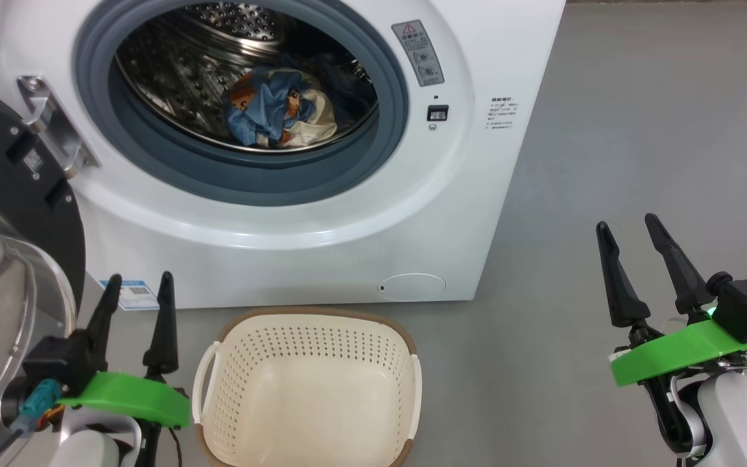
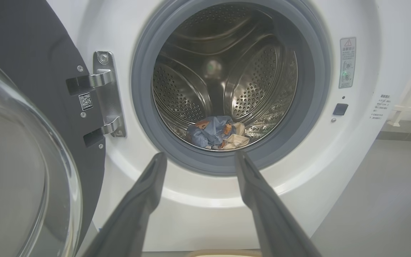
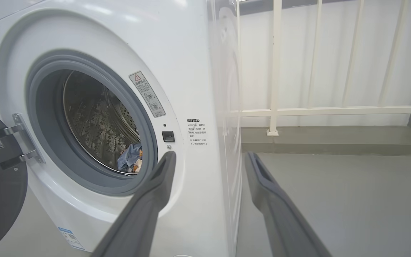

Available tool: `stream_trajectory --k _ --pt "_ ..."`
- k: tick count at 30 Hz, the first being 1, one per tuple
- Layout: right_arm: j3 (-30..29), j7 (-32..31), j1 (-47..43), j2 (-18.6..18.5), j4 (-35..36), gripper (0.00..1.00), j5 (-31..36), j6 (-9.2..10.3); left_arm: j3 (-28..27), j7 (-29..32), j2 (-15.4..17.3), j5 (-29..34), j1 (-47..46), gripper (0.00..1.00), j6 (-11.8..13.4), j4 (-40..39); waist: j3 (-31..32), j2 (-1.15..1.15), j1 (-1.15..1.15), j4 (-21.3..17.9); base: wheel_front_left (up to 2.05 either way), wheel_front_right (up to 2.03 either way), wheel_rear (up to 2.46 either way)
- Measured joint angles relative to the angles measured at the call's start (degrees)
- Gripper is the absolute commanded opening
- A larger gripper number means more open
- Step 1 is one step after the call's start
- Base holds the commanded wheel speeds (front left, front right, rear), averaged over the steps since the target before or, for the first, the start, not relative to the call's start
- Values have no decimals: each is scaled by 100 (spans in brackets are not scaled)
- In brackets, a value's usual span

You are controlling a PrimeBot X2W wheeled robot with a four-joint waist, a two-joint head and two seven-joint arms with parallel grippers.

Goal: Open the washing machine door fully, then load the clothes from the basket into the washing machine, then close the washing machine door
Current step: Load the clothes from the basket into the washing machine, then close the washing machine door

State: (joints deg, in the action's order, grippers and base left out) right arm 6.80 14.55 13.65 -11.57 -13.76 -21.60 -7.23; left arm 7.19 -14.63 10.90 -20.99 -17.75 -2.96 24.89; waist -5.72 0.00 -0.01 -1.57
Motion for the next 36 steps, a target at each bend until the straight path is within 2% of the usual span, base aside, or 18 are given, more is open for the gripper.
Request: stream_trajectory --k 36 --pt "156 0 -110 -5 -41 100 -38 0 -88 0 -58 8 275 100 108 -12 163 0 0 -49 0 0 0"
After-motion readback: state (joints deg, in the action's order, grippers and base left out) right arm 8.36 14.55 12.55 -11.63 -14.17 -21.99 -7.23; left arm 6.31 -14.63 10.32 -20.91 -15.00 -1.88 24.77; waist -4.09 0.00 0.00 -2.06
